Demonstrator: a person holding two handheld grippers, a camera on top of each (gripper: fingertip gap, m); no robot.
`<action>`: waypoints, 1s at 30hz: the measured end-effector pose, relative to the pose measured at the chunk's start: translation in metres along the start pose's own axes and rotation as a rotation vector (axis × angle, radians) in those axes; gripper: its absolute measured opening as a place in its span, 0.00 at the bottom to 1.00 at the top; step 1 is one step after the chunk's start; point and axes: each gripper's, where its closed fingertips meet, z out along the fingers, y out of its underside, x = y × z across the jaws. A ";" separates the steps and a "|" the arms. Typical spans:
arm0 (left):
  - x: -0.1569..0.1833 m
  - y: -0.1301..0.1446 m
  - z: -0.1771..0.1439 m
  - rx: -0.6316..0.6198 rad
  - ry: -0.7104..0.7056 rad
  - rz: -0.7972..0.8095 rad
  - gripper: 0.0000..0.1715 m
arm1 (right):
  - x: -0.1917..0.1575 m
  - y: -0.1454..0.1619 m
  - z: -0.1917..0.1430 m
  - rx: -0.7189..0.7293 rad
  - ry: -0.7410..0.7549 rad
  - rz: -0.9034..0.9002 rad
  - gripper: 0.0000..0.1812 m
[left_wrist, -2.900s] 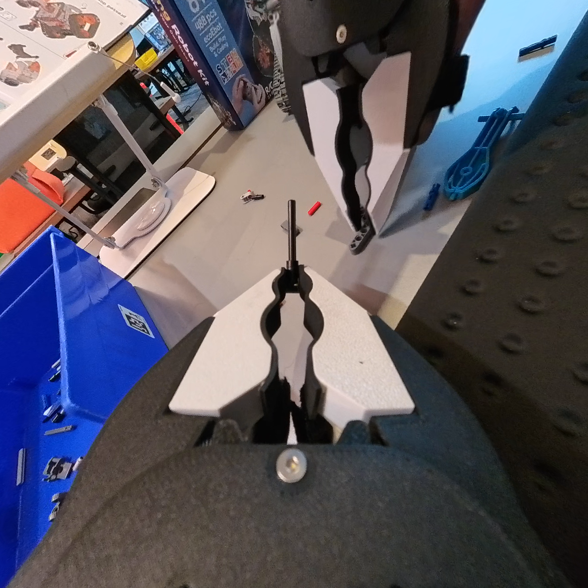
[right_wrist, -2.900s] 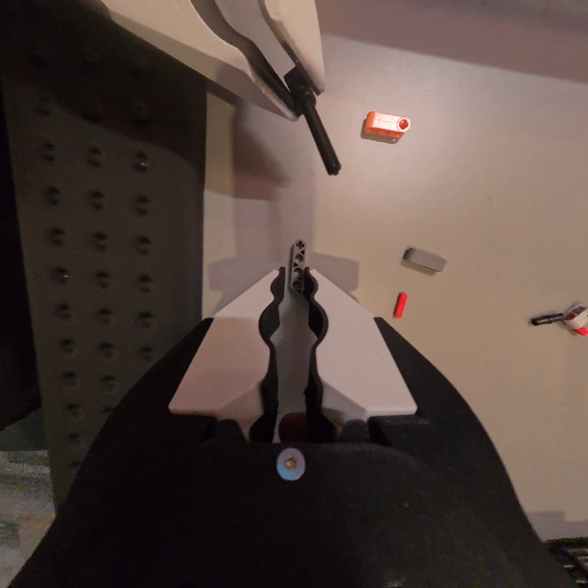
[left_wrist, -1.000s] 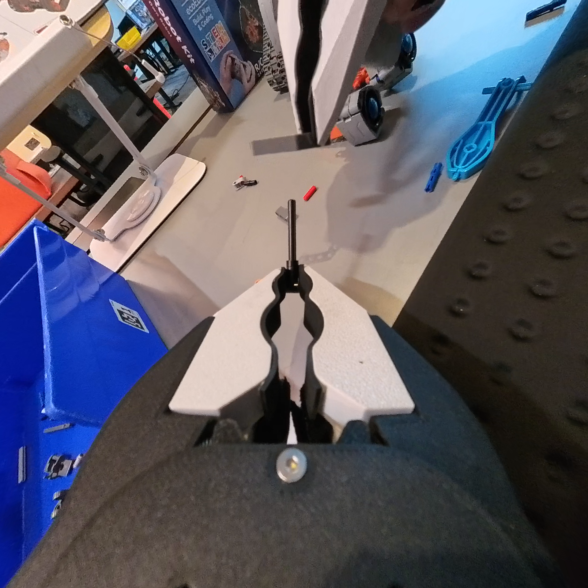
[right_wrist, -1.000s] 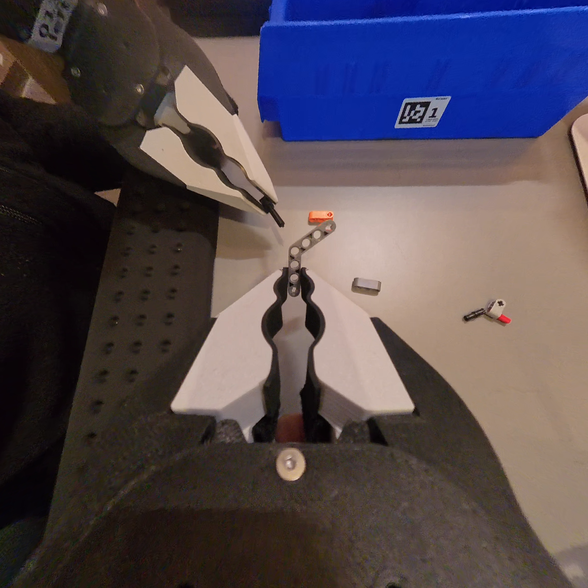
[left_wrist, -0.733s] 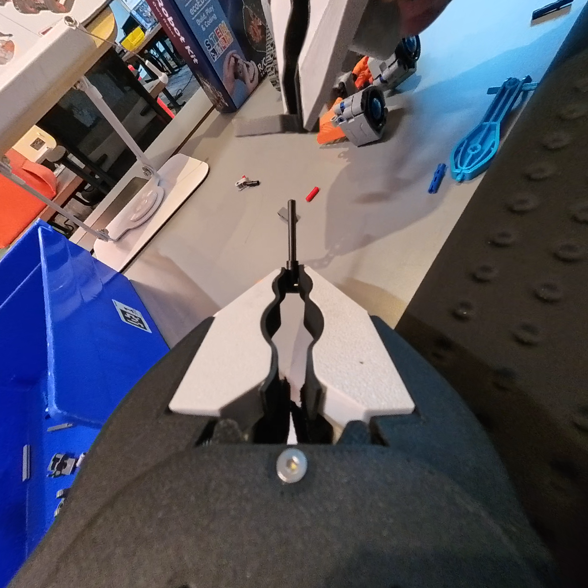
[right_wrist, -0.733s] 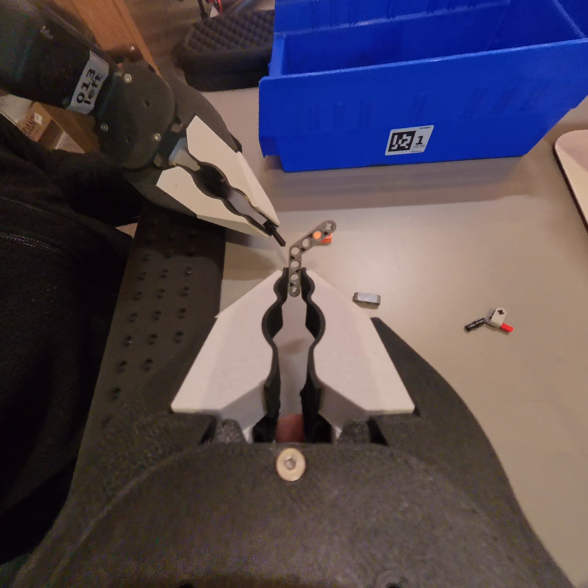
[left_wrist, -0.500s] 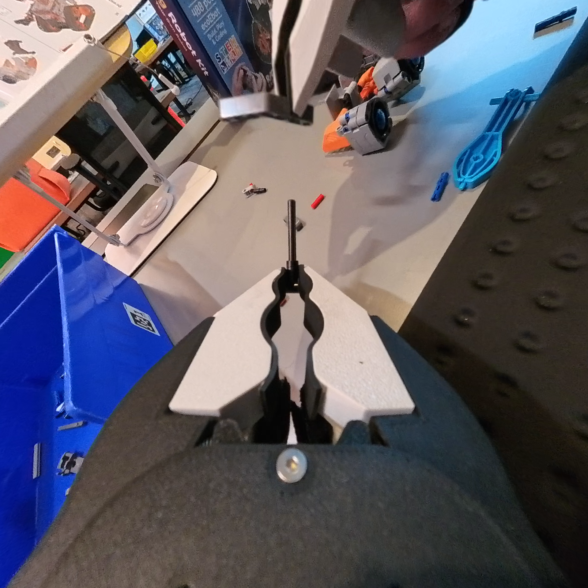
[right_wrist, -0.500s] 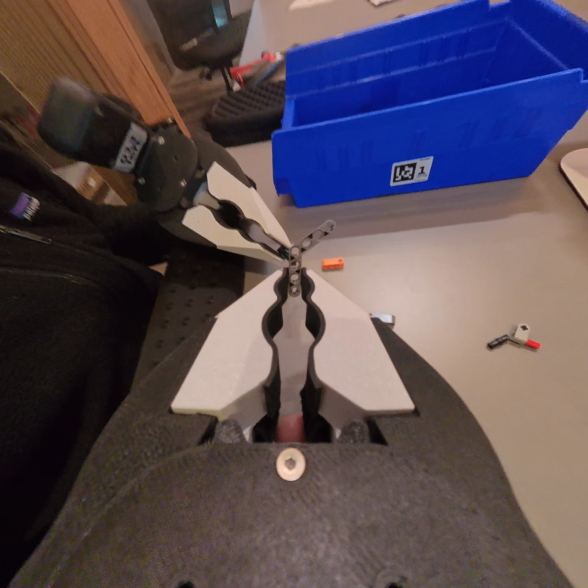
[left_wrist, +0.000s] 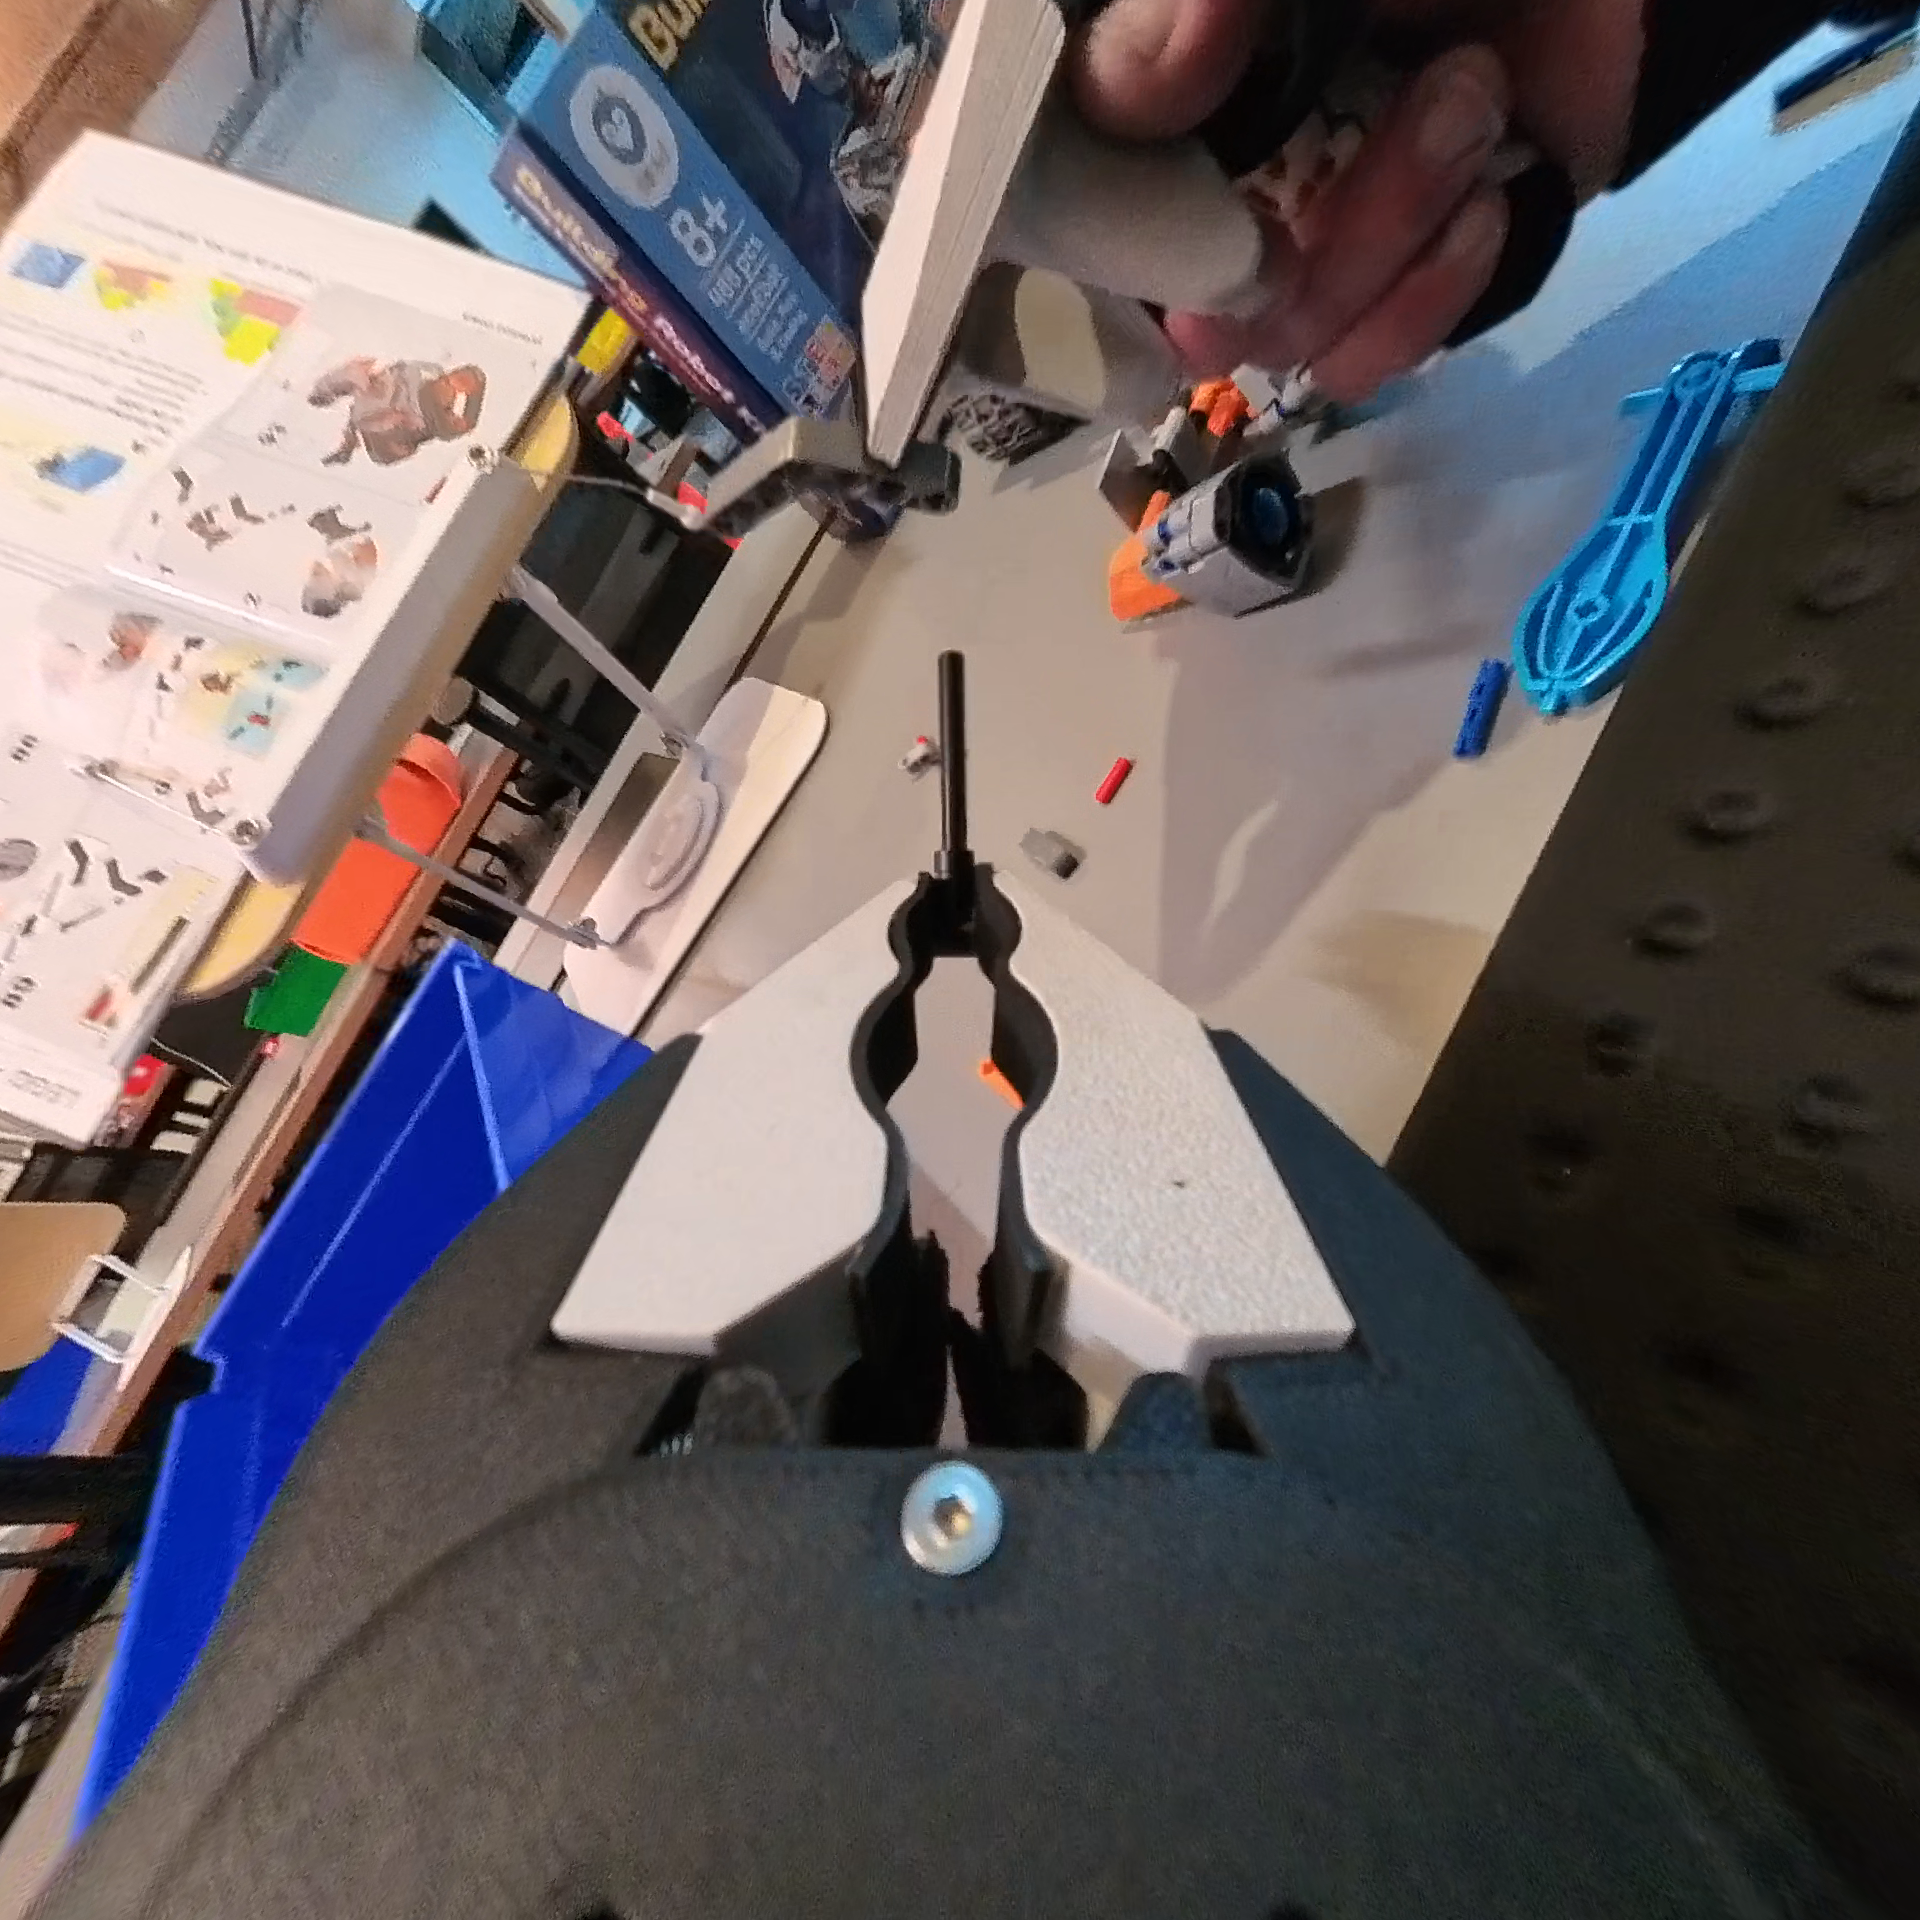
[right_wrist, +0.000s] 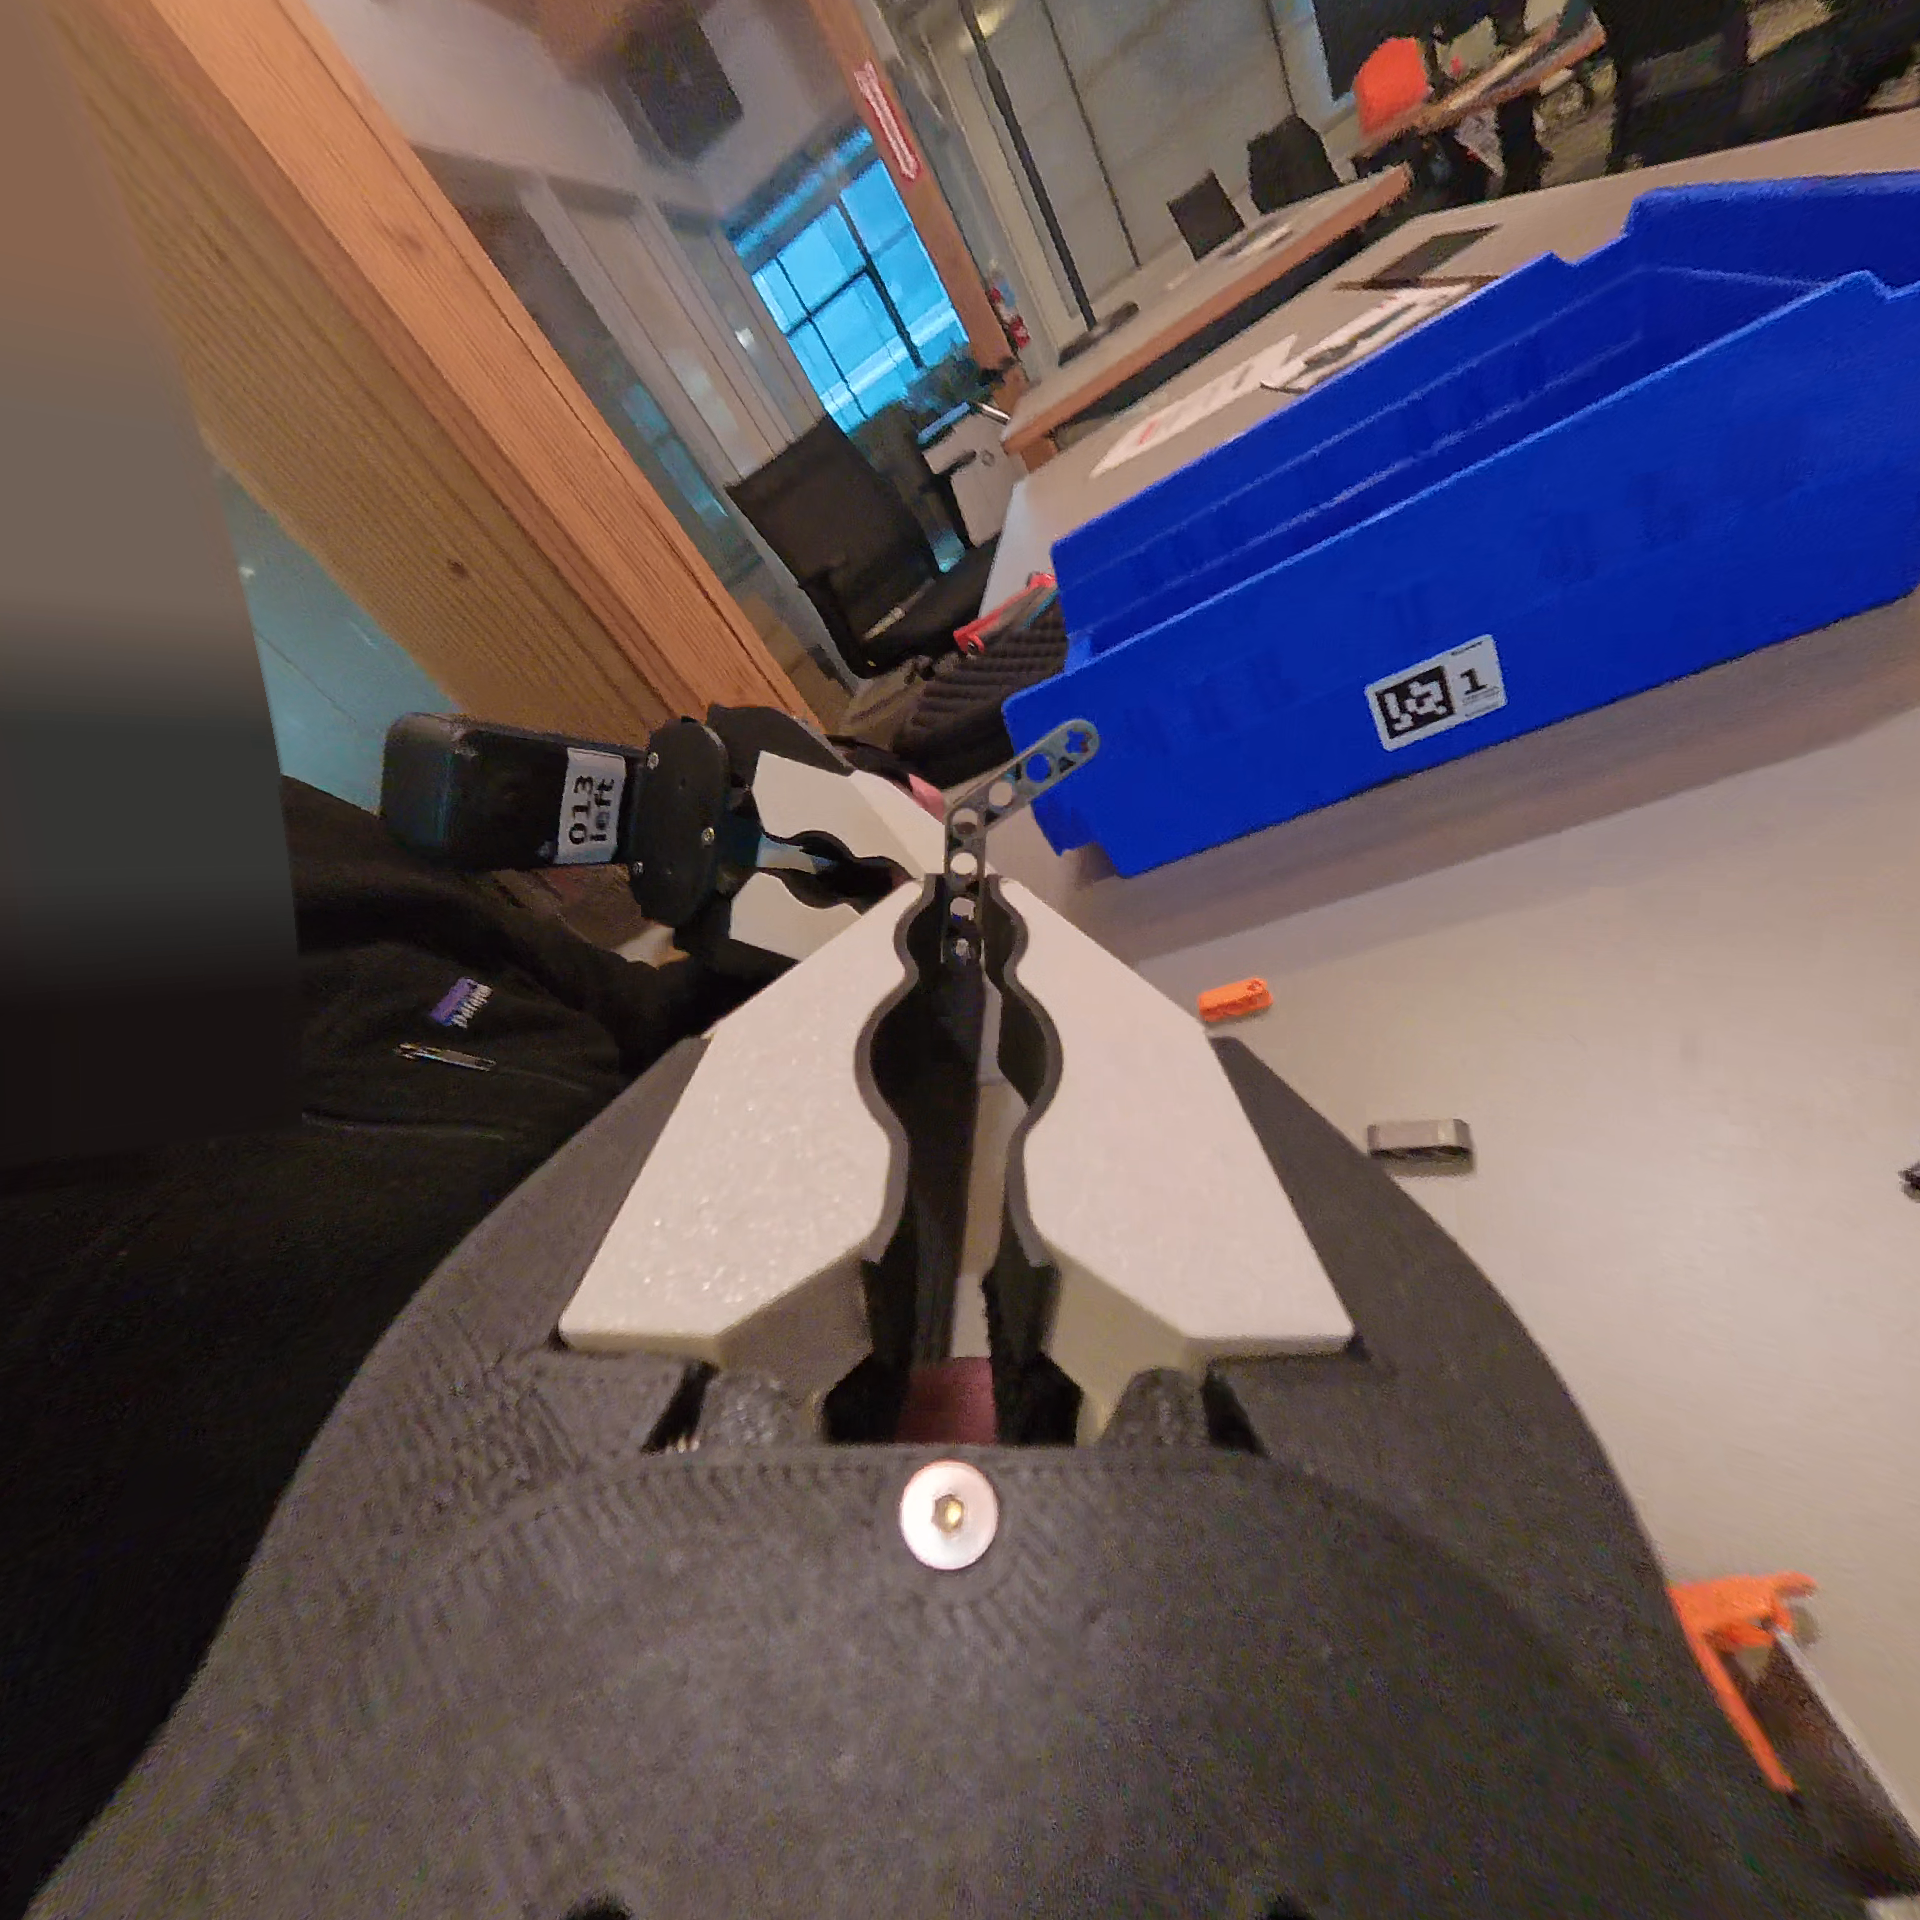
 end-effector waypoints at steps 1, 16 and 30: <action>-0.001 -0.004 0.000 0.001 -0.002 0.012 0.03 | -0.002 -0.002 -0.001 0.020 -0.018 0.011 0.02; -0.009 -0.030 0.008 -0.018 -0.060 0.062 0.03 | -0.008 -0.008 -0.001 0.071 -0.066 0.018 0.02; -0.005 -0.017 0.017 -0.120 -0.079 0.128 0.02 | 0.006 0.000 0.002 -0.011 0.131 -0.107 0.02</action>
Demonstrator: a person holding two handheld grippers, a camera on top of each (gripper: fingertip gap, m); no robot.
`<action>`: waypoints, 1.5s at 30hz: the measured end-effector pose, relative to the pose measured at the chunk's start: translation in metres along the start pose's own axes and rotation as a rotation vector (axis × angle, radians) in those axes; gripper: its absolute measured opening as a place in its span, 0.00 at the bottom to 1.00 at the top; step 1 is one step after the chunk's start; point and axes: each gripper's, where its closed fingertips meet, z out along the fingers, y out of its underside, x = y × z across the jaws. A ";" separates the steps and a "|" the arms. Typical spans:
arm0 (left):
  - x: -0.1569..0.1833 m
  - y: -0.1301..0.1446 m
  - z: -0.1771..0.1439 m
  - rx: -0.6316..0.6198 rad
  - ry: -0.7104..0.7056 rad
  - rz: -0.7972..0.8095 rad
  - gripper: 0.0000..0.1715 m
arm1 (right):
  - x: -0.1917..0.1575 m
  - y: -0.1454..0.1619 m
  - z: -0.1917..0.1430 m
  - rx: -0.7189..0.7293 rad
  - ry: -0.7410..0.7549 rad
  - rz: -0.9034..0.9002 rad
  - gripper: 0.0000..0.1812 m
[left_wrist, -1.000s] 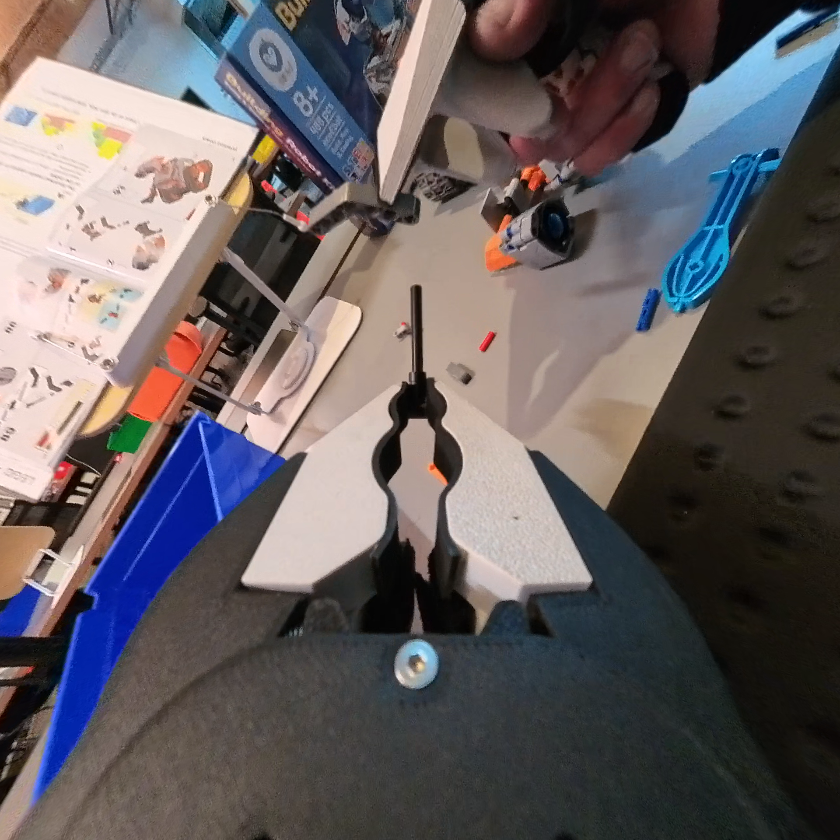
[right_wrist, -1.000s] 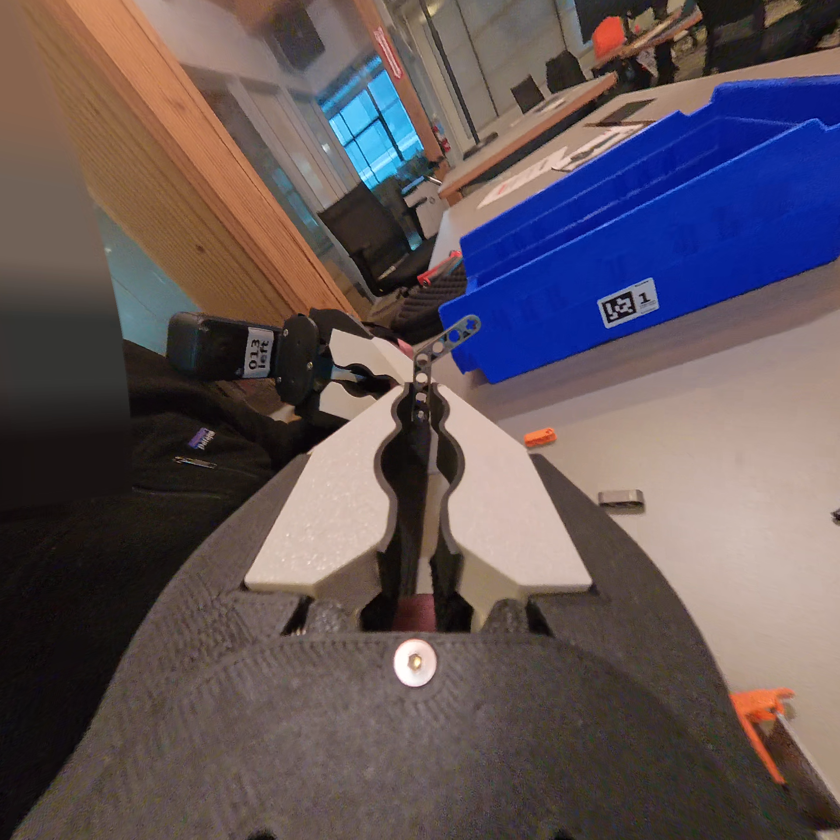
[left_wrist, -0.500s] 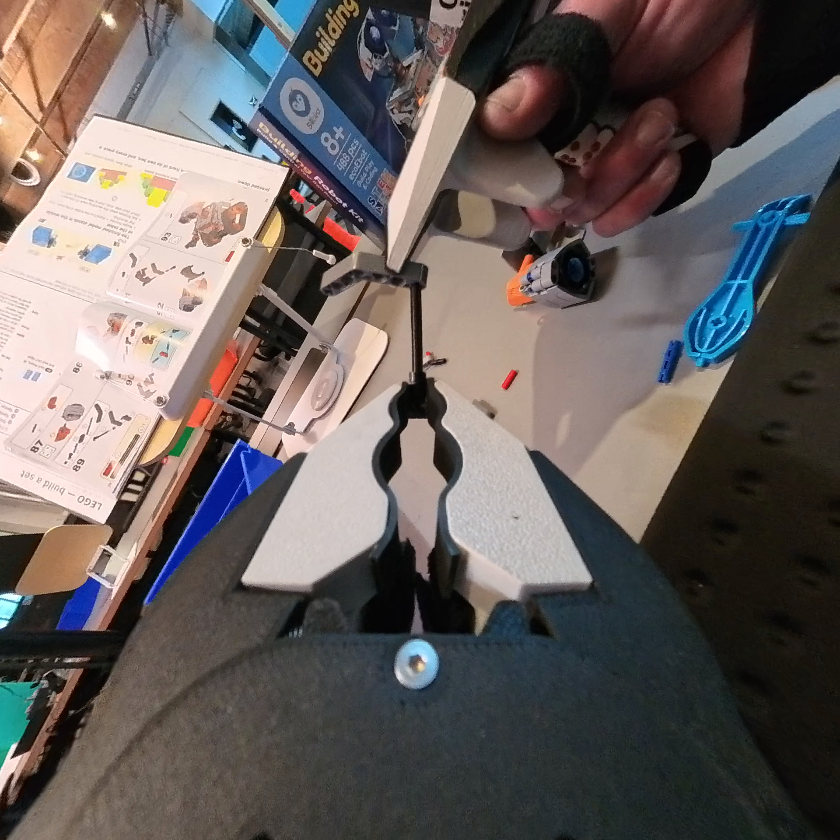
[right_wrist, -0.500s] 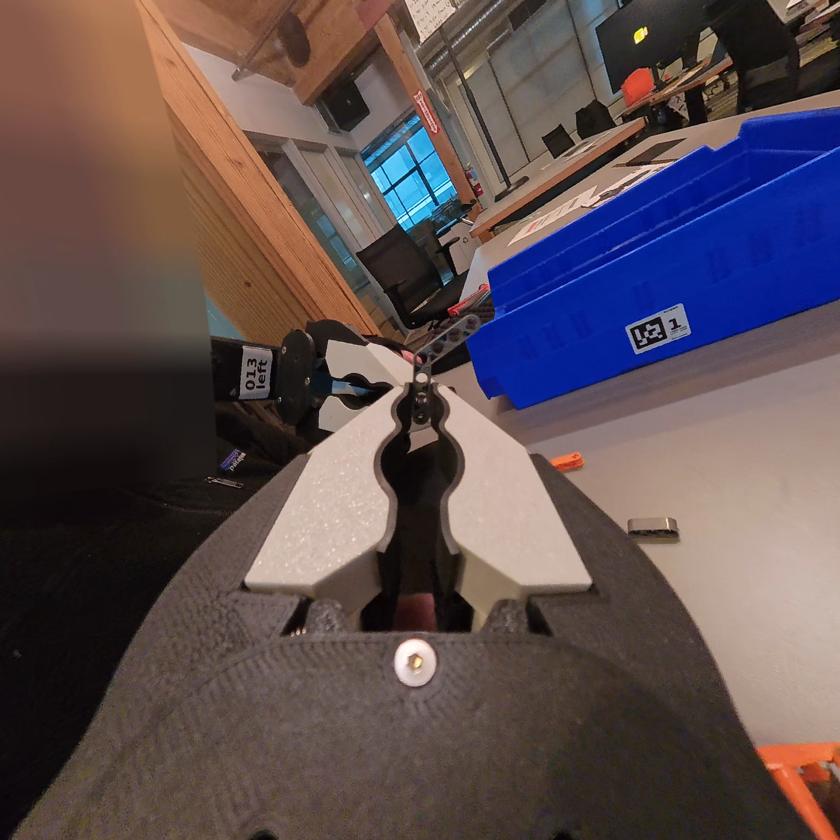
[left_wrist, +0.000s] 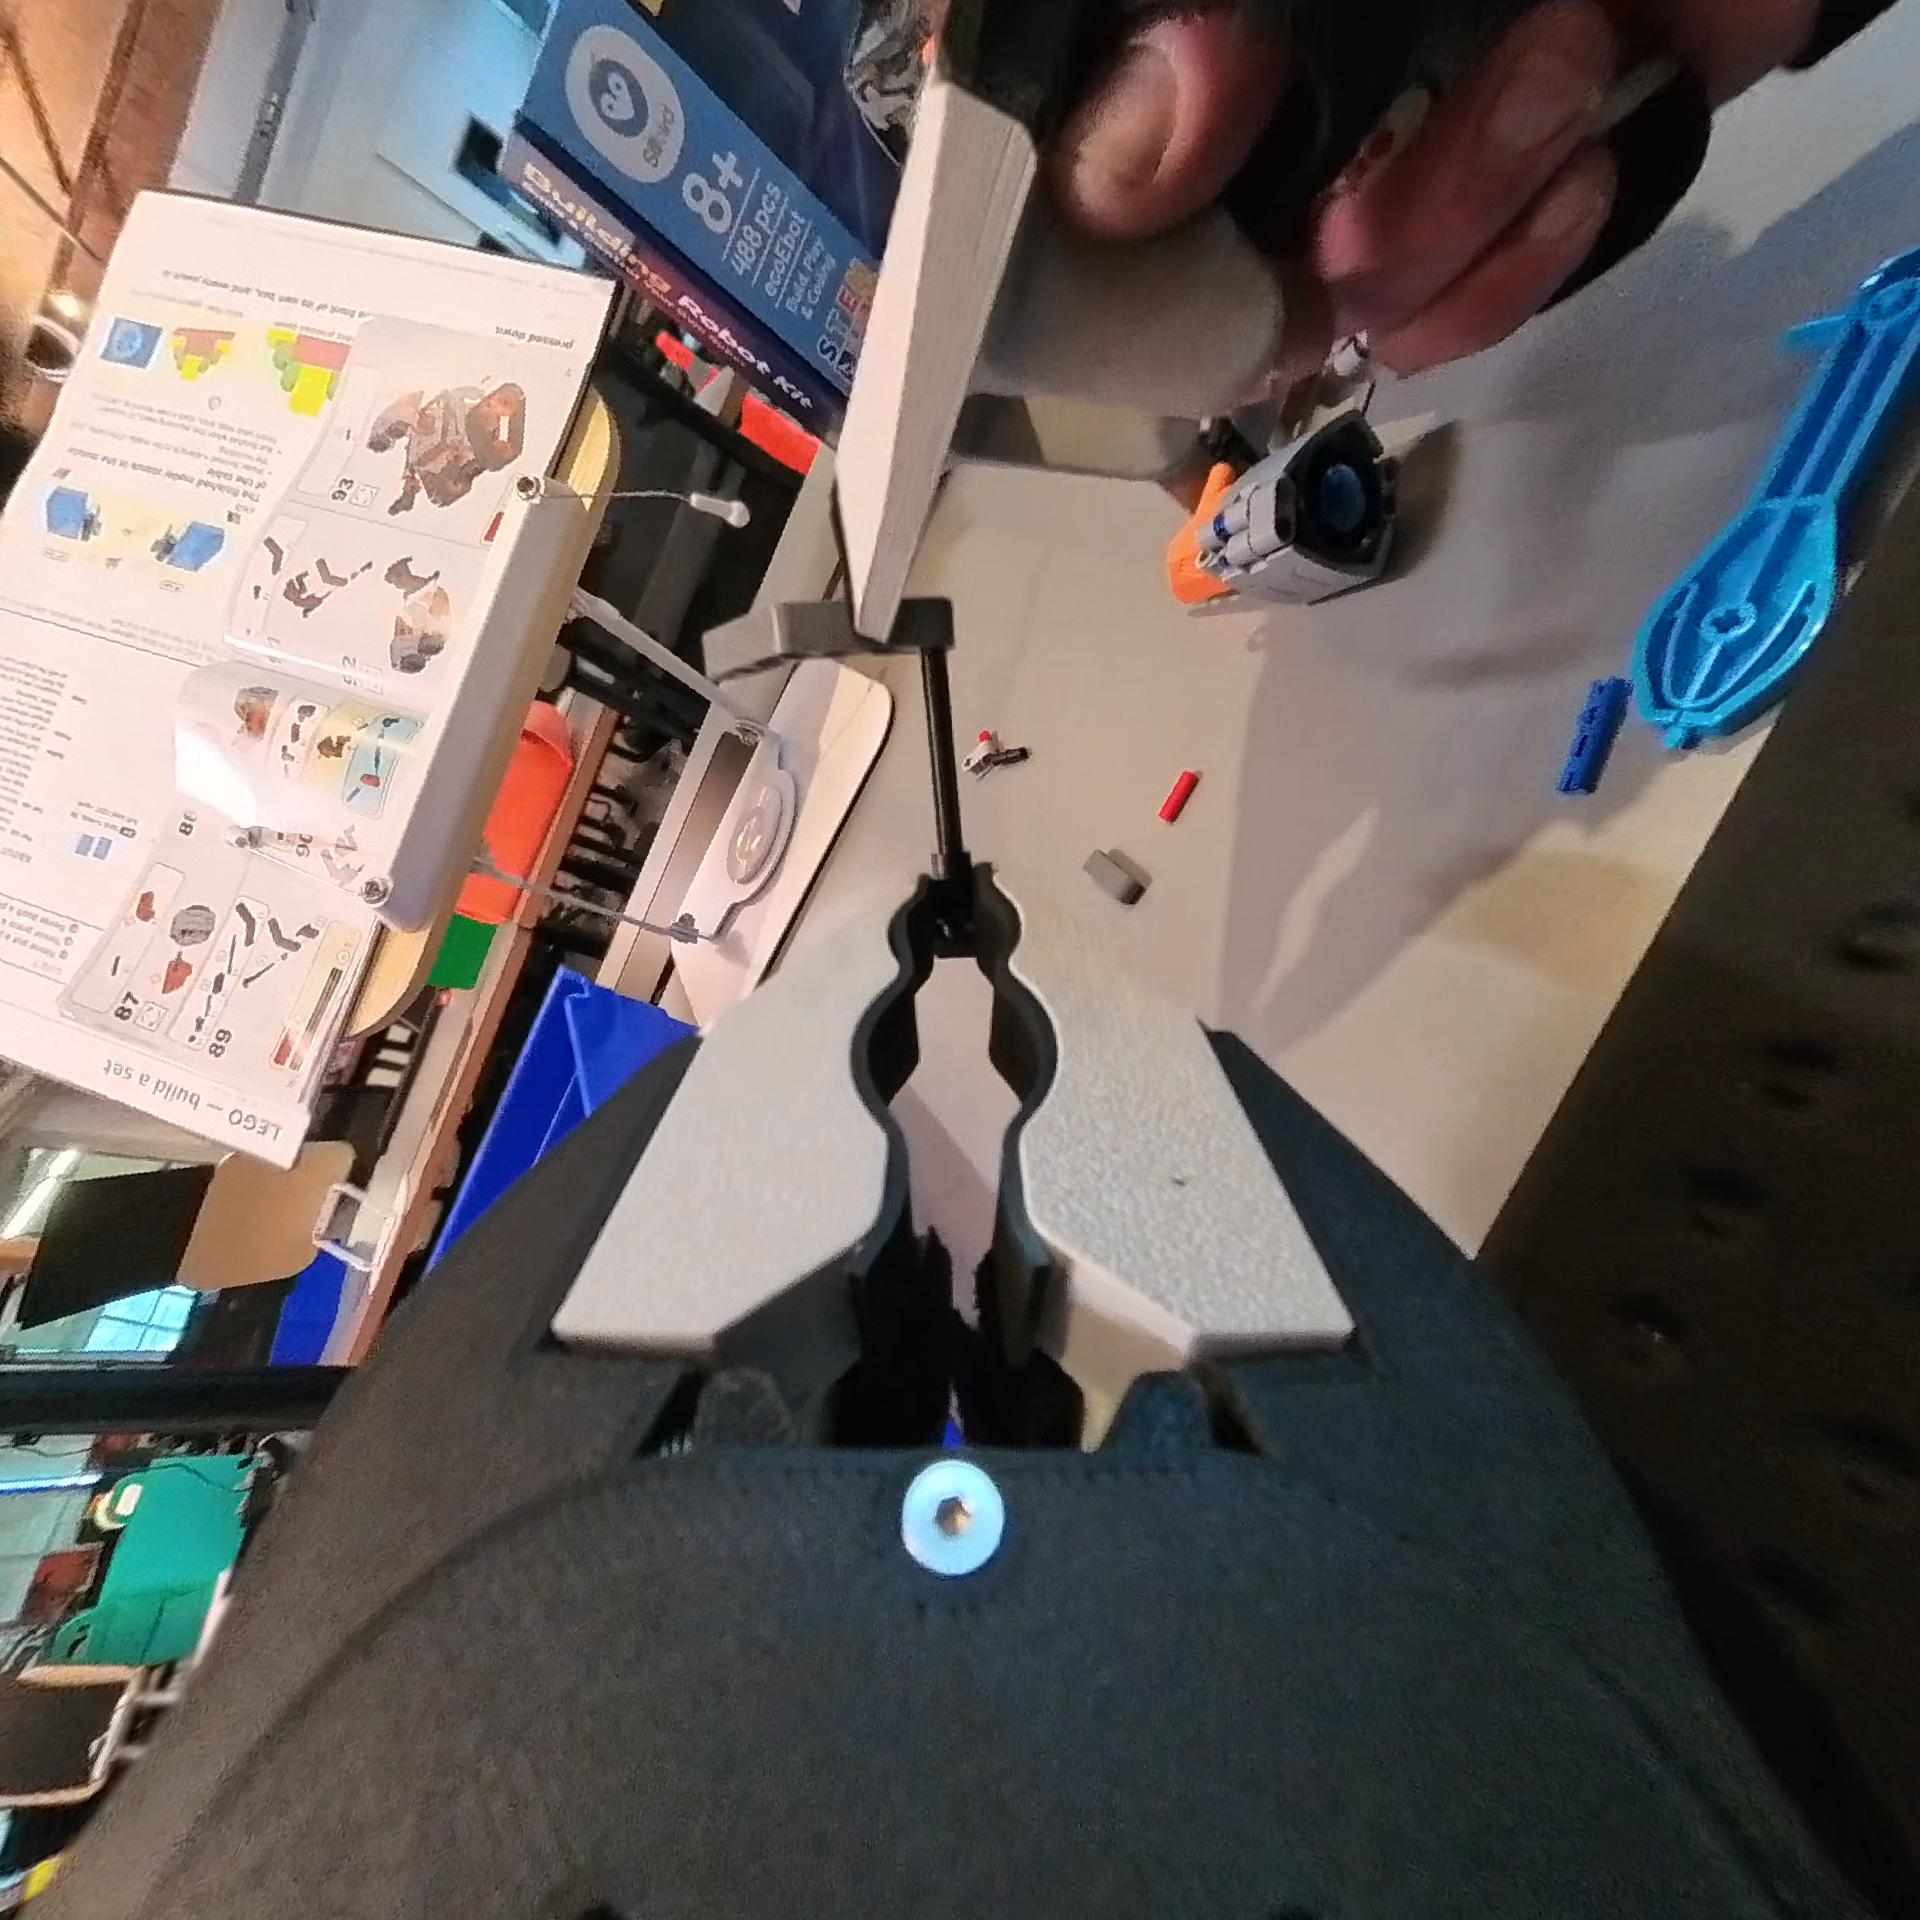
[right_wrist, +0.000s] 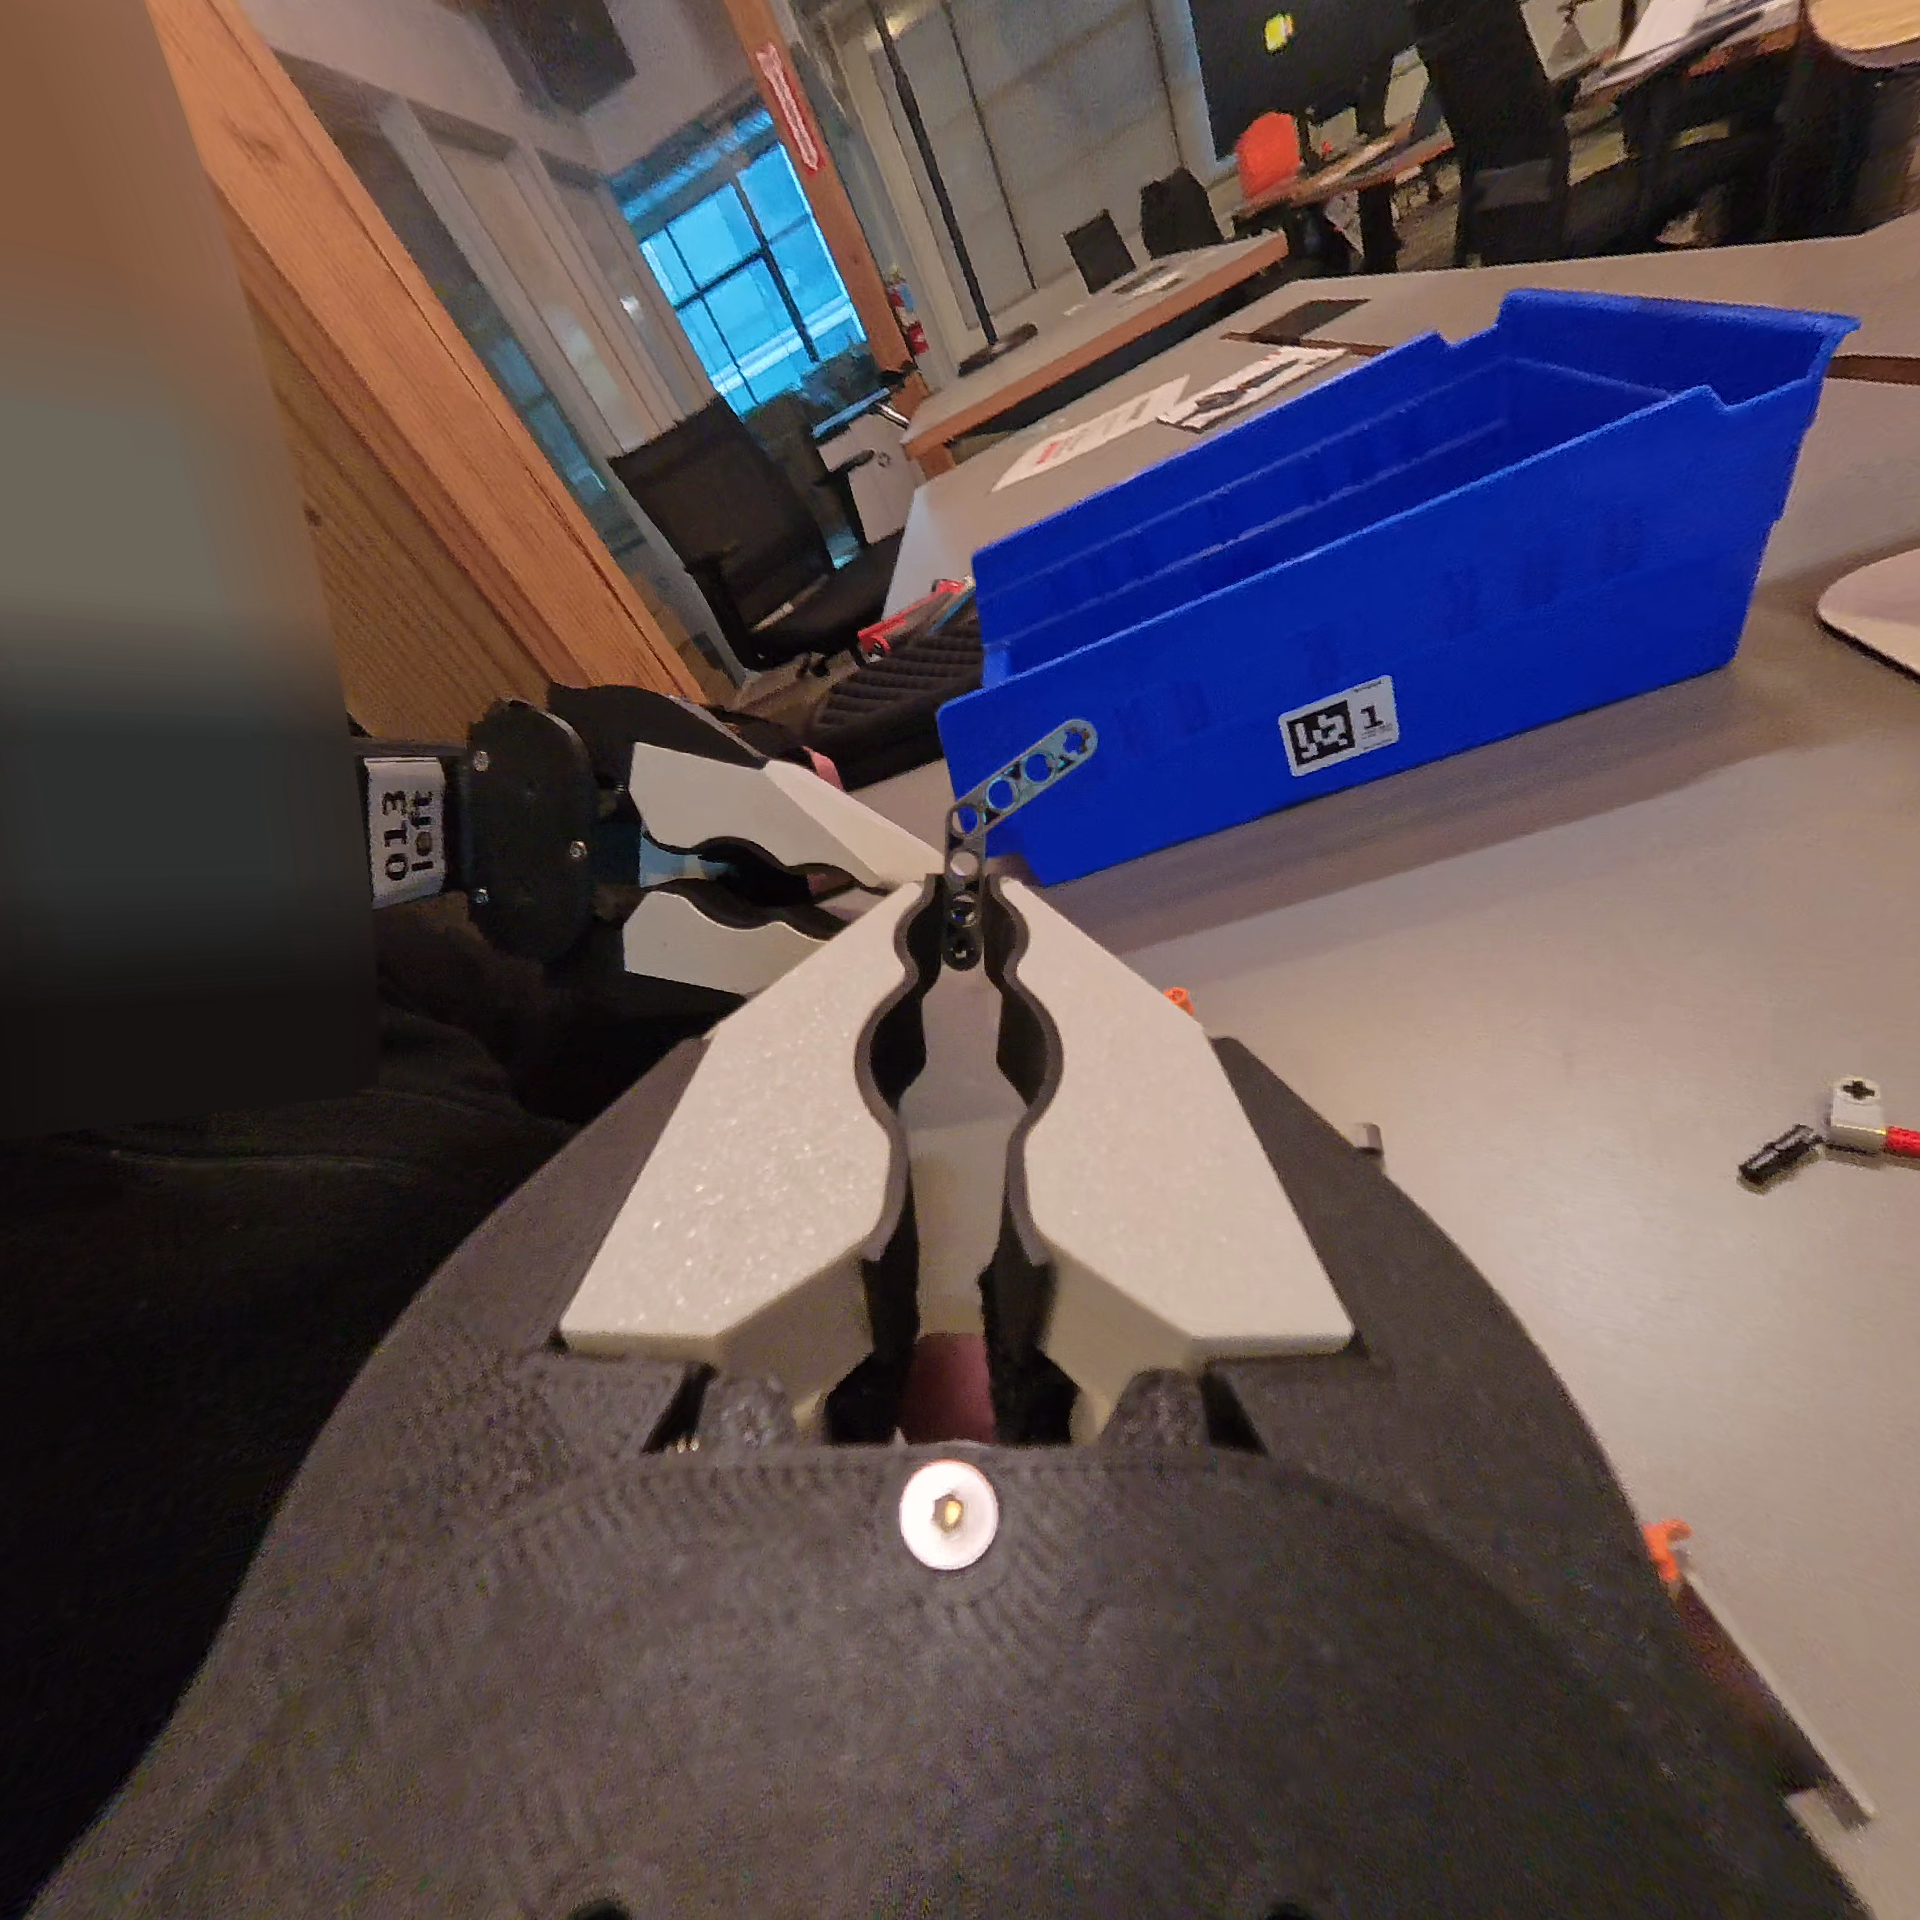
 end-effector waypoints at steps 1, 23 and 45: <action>0.000 0.001 0.001 -0.008 -0.007 0.011 0.02 | 0.001 0.001 0.000 -0.009 0.018 -0.008 0.02; 0.006 -0.013 -0.005 0.195 0.237 -0.358 0.02 | -0.010 -0.007 -0.002 0.048 -0.049 -0.065 0.02; 0.013 -0.026 -0.021 0.354 0.645 -0.681 0.02 | -0.014 -0.003 -0.003 0.027 -0.148 0.007 0.02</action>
